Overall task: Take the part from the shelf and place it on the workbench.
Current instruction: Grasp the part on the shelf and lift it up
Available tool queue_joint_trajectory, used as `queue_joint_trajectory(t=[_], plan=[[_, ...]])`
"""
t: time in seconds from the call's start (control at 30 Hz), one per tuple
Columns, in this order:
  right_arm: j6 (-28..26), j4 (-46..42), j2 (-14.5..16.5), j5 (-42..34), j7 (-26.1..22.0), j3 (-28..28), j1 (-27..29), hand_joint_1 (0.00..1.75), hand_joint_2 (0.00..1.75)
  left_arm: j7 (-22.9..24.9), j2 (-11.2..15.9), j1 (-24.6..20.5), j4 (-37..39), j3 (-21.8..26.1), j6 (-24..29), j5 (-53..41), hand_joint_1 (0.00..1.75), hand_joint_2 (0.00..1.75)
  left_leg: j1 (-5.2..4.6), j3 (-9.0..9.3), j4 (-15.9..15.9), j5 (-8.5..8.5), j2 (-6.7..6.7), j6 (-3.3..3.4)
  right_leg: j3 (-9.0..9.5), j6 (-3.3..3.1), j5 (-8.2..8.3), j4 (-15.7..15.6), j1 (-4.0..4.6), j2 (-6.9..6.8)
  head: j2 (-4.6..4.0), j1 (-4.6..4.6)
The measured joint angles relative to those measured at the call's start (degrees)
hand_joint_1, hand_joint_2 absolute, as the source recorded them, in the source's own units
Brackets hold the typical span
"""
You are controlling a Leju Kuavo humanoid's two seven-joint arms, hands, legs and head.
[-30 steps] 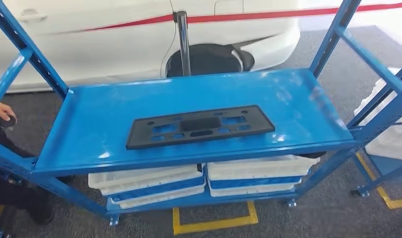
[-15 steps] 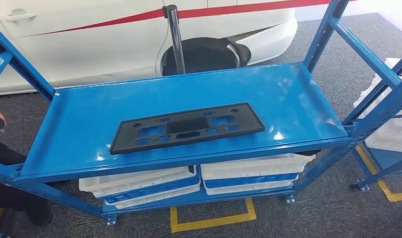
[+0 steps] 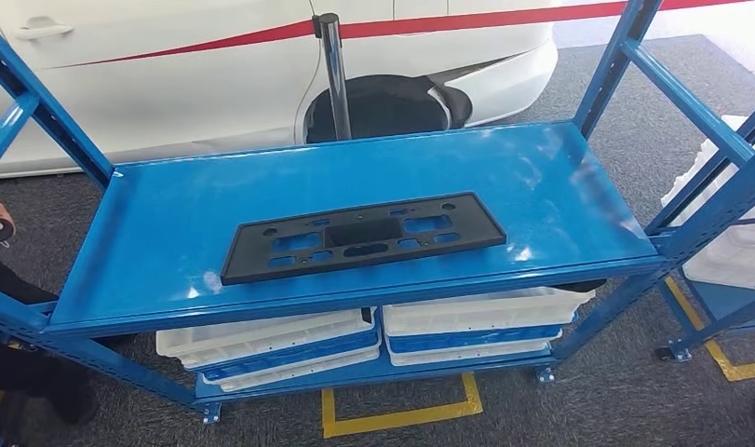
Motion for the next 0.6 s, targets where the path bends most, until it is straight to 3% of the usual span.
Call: queue_joint_trajectory(t=[0.37, 0.6], plan=[[0.5, -21.7, -5.4, -0.9, -2.4, -1.2, 0.9, 0.00, 0.00, 0.0, 0.0, 0.0, 0.0, -0.8, 0.0, 1.3, 0.00, 0.00, -0.06, 0.01, 0.1, -0.08, 0.04, 0.11, 0.05, 0.03, 0.01, 0.0, -0.09, 0.04, 0.00, 0.00], [-3.2, -35.3, -7.5, -9.5, -10.2, -4.3, 2.8, 0.00, 0.00, -0.4, 0.1, 0.0, 0.0, -0.9, 0.4, 2.9, 0.00, 0.00, -0.07, 0.01, 0.2, -0.08, 0.04, 0.11, 0.05, 0.03, 0.02, 0.0, -0.10, 0.04, 0.00, 0.00]])
